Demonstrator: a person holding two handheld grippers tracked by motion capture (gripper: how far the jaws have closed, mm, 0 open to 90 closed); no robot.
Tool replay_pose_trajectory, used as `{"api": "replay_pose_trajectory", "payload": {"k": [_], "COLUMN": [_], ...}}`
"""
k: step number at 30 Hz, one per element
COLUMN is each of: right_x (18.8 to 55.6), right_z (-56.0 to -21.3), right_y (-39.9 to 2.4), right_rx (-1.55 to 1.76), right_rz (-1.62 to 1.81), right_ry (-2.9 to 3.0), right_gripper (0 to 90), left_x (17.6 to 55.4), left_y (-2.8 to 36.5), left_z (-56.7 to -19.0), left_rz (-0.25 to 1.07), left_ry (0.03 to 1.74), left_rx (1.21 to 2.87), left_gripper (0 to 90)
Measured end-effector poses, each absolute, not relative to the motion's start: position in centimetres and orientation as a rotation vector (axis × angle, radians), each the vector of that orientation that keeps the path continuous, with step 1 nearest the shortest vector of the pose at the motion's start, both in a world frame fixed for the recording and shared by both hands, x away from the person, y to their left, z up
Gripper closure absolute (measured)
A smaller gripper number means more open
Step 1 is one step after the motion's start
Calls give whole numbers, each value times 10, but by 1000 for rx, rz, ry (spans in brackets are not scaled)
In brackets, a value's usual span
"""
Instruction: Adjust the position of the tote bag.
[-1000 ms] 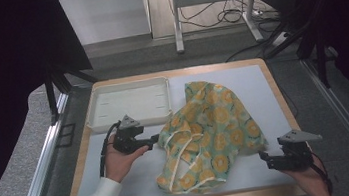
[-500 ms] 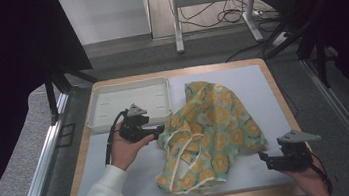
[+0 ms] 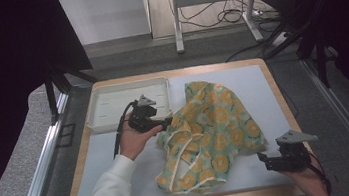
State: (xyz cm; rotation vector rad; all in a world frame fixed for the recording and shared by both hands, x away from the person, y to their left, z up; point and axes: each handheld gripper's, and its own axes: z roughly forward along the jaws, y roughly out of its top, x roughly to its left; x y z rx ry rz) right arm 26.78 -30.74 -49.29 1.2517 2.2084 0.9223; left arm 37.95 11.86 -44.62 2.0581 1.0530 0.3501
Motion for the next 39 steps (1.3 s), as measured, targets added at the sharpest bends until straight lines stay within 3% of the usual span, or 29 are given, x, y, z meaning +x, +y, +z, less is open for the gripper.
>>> {"api": "replay_pose_trajectory", "payload": {"k": [23, 33, 39], "right_x": [270, 271, 271], "right_z": [-494, -497, -497], "right_y": [-306, -306, -306], "right_rx": [1240, 1234, 1234], "right_rz": [905, 883, 878], "right_ry": [2223, 2230, 2233], "right_gripper": [165, 165, 165], "left_x": [445, 454, 466], "left_y": [65, 83, 81], "left_z": [-446, -433, -446], "left_rz": [367, 373, 332], "left_ry": [1032, 1058, 1119], "left_rx": [2138, 2054, 2064], "left_gripper": [301, 305, 308]}}
